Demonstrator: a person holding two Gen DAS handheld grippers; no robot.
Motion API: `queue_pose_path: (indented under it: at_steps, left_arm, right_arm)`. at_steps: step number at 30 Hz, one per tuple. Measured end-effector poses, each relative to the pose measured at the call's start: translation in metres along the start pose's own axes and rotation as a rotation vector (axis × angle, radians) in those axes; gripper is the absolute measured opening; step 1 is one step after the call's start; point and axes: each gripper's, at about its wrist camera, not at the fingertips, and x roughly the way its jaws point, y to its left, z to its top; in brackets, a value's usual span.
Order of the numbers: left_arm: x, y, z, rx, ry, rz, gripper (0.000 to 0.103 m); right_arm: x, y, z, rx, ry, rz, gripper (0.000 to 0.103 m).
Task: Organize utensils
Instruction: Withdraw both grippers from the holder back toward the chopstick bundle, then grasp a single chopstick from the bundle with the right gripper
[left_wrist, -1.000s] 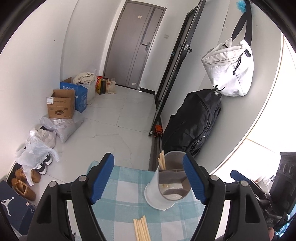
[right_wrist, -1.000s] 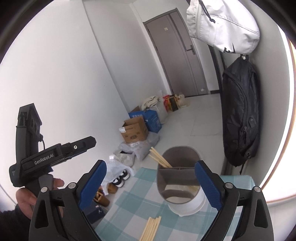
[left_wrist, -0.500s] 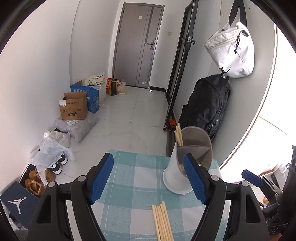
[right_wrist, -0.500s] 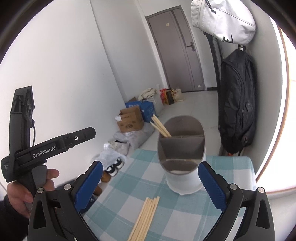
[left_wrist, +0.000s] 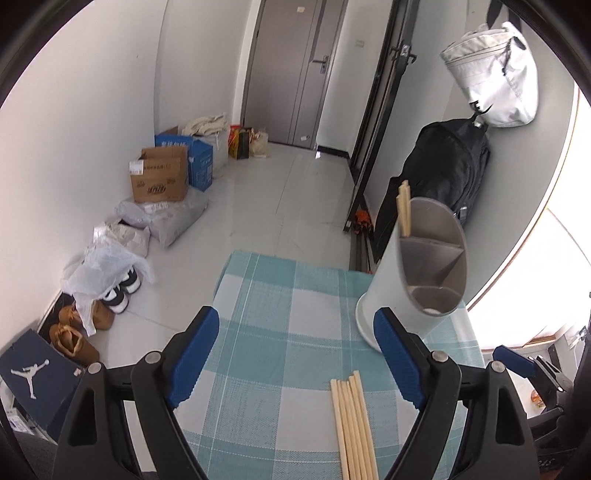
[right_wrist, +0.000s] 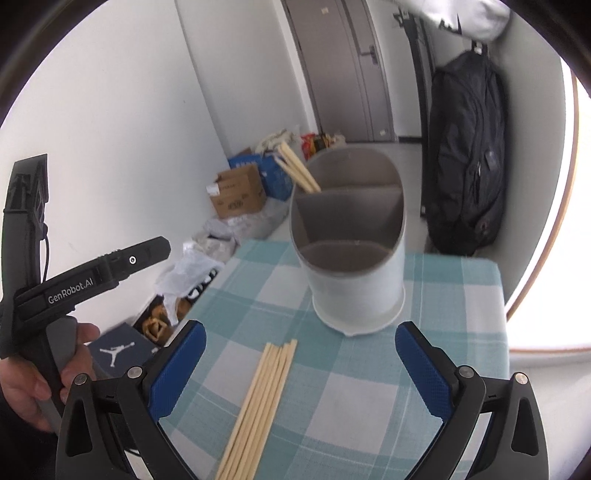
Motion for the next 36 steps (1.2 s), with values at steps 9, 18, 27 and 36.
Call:
queue_pose_path:
  at_steps: [9, 18, 27, 36]
  left_arm:
    - [0.017, 0.02, -0.004, -0.067, 0.079, 0.024, 0.083]
    - [0.03, 0.039, -0.003, -0.137, 0.139, 0.027, 0.083]
    - [0.031, 0.049, -0.003, -0.192, 0.166, 0.021, 0.083]
    - [0.032, 0.054, -0.001, -0.23, 0.189, 0.013, 0.083]
  right_arm:
    - [0.07, 0.002, -0.019, 0.017, 0.3, 0.013, 0.055]
    - [0.112, 0.017, -0.023, -0.072, 0.421, -0.022, 0.031]
    - [0.124, 0.025, -0.017, -0.092, 0.481, -0.094, 0.017]
    - [0.139, 0.039, -0.009, -0.158, 0.526, -0.165, 0.016]
